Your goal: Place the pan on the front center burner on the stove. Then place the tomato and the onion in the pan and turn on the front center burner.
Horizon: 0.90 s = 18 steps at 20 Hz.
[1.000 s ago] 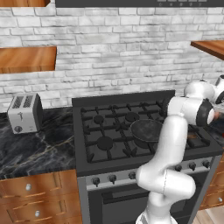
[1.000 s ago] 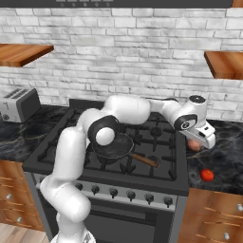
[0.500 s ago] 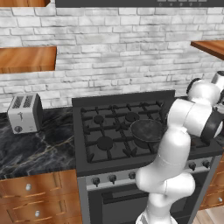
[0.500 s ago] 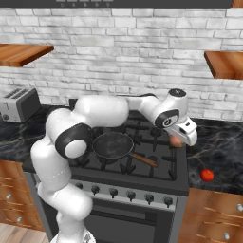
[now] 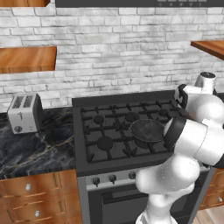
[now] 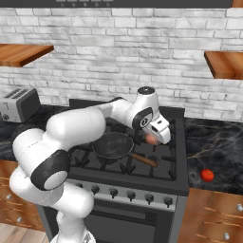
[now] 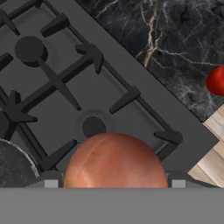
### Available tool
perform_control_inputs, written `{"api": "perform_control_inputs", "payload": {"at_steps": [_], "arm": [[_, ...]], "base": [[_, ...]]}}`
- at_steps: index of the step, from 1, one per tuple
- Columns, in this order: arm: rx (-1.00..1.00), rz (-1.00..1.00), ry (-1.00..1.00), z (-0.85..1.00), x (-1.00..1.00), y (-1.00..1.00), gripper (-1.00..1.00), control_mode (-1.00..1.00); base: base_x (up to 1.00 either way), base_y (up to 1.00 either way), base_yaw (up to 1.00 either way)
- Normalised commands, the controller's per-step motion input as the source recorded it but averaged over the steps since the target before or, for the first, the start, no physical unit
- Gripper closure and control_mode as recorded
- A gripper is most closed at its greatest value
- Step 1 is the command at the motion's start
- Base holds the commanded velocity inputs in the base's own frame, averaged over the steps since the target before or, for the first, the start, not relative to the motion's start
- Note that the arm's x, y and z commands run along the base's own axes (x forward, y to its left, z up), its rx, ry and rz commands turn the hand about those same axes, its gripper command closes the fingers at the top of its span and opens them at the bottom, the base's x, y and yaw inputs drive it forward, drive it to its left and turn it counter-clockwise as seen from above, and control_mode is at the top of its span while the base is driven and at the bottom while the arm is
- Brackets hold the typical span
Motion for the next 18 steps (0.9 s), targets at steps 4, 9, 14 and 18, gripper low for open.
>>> {"api": "perform_control_inputs", "payload": {"at_steps": [4, 9, 14, 18], "arm": [[0.0, 0.0, 0.0, 0.19, 0.0, 0.57, 1.0, -1.0], [0.0, 0.0, 0.0, 0.1, 0.0, 0.57, 1.0, -1.0], [0.0, 0.0, 0.0, 0.02, 0.0, 0.46, 1.0, -1.0], [0.0, 0.0, 0.0, 0.0, 0.07, 0.31, 1.0, -1.0]], "base": [[0.0, 0.0, 0.0], [0.0, 0.0, 0.0], [0.0, 0.0, 0.0], [0.0, 0.0, 0.0]]}}
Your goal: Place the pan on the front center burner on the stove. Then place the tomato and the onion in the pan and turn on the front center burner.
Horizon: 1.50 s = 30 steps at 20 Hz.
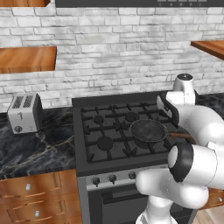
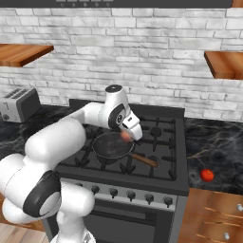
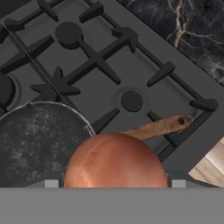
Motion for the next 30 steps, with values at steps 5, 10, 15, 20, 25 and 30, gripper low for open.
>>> {"api": "perform_control_inputs", "payload": {"at_steps": [5, 10, 15, 20, 25, 30], "arm": [[0.0, 0.01, 0.0, 0.0, 0.21, 0.28, 1.0, -1.0], [0.01, 0.02, 0.02, -0.01, 0.31, 0.25, 1.0, -1.0], [0.01, 0.03, 0.04, -0.19, 0.23, 0.11, 1.0, -1.0], [0.01, 0.03, 0.04, -0.35, 0.14, 0.06, 1.0, -1.0], [0.01, 0.04, 0.02, -0.43, 0.21, 0.12, 1.0, -1.0], [0.02, 0.06, 0.0, -0.31, 0.12, 0.08, 1.0, -1.0]], "base": [[0.0, 0.0, 0.0], [0.0, 0.0, 0.0], [0.0, 0.0, 0.0], [0.0, 0.0, 0.0], [0.0, 0.0, 0.0], [0.0, 0.0, 0.0]]}}
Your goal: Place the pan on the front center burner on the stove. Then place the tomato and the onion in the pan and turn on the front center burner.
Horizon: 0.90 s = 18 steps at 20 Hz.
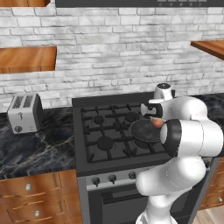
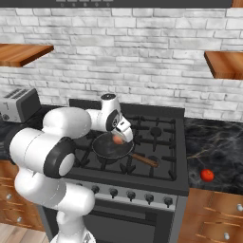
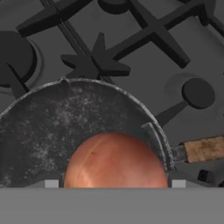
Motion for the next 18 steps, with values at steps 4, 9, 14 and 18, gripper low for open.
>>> {"api": "perform_control_inputs", "payload": {"at_steps": [4, 9, 14, 18], "arm": [[0.01, 0.05, 0.0, -0.22, 0.08, 0.03, 1.0, -1.0], [0.0, 0.03, 0.0, -0.18, 0.05, 0.07, 1.0, -1.0], [0.0, 0.02, 0.0, -0.16, 0.13, 0.21, -1.0, -1.0], [0.0, 0.01, 0.0, -0.02, 0.05, 0.1, -1.0, -1.0]], "base": [[0.0, 0.0, 0.0], [0.0, 0.0, 0.0], [0.0, 0.0, 0.0], [0.0, 0.0, 0.0]]}}
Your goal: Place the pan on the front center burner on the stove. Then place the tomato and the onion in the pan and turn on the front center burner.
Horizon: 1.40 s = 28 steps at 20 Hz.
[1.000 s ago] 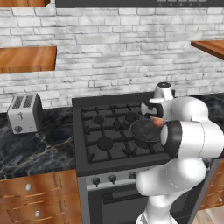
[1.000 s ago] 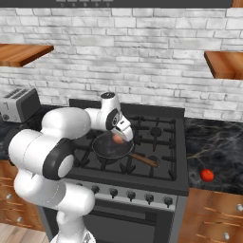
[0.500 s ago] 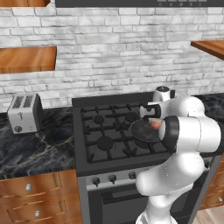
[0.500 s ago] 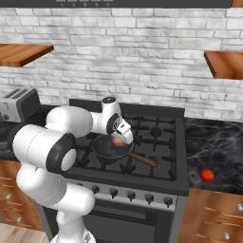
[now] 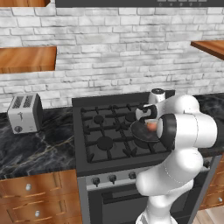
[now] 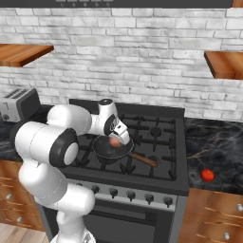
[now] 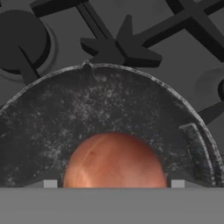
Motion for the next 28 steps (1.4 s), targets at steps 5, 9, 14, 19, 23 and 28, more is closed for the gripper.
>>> {"api": "perform_control_inputs", "payload": {"at_steps": [5, 9, 14, 19, 23, 28], "arm": [[0.0, 0.01, -0.01, 0.0, 0.0, 0.0, -1.0, -1.0], [0.0, 0.0, -0.03, 0.1, -0.03, 0.0, -1.0, -1.0], [0.0, 0.0, -0.06, 0.44, -0.19, -0.02, -1.0, -1.0], [0.0, 0.0, -0.04, 0.62, -0.45, -0.29, -1.0, -1.0], [0.0, 0.0, -0.01, 0.55, -0.39, -0.44, -1.0, -1.0], [0.0, 0.0, 0.0, 0.31, -0.3, -0.61, -1.0, -1.0]], "base": [[0.0, 0.0, 0.0], [0.0, 0.0, 0.0], [0.0, 0.0, 0.0], [0.0, 0.0, 0.0], [0.0, 0.0, 0.0], [0.0, 0.0, 0.0]]}}
